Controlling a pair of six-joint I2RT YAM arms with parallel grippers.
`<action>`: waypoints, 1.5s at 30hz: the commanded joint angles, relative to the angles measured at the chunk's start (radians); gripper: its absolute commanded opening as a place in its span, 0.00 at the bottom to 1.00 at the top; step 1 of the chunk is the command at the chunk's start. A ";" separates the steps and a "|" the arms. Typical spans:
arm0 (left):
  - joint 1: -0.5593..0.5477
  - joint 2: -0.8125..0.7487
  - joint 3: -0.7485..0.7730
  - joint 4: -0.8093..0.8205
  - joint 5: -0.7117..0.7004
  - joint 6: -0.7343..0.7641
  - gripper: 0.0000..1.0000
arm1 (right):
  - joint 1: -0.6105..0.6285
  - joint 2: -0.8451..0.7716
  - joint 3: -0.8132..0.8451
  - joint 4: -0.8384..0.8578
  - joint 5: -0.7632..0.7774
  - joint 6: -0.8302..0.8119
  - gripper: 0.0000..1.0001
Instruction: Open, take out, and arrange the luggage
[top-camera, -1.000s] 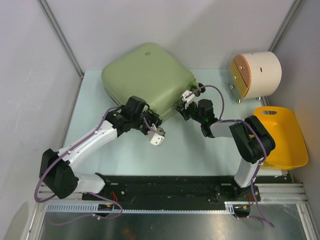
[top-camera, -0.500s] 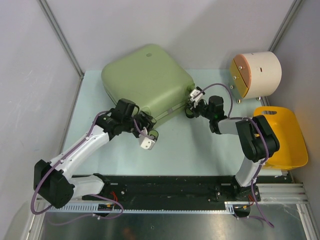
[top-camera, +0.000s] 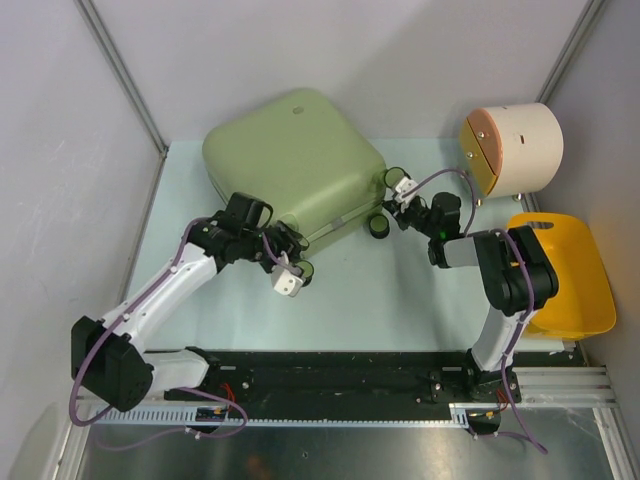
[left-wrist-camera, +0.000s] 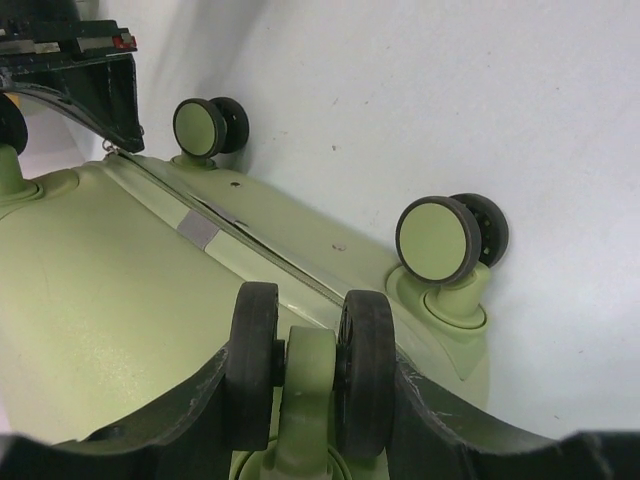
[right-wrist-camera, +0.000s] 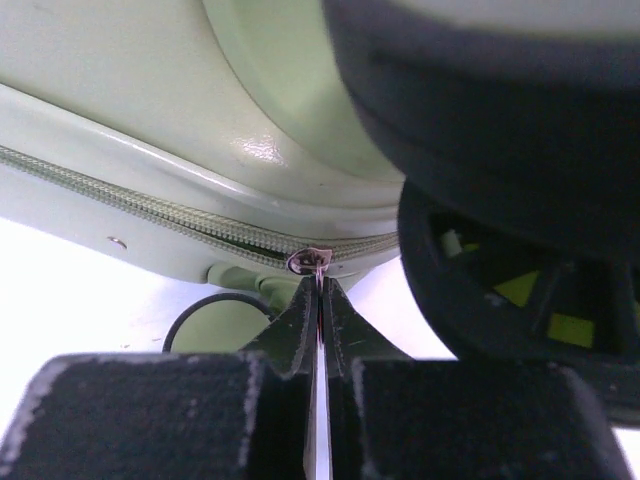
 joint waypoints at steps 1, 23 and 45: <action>0.103 0.023 -0.002 -0.234 -0.155 -0.058 0.00 | -0.078 -0.006 0.009 0.341 0.224 0.042 0.00; 0.162 0.057 -0.062 -0.275 -0.209 0.070 0.00 | -0.207 0.348 0.521 0.220 -0.100 0.096 0.00; 0.162 0.128 0.005 -0.294 -0.187 0.088 0.00 | -0.034 0.798 1.205 0.162 -0.162 0.373 0.13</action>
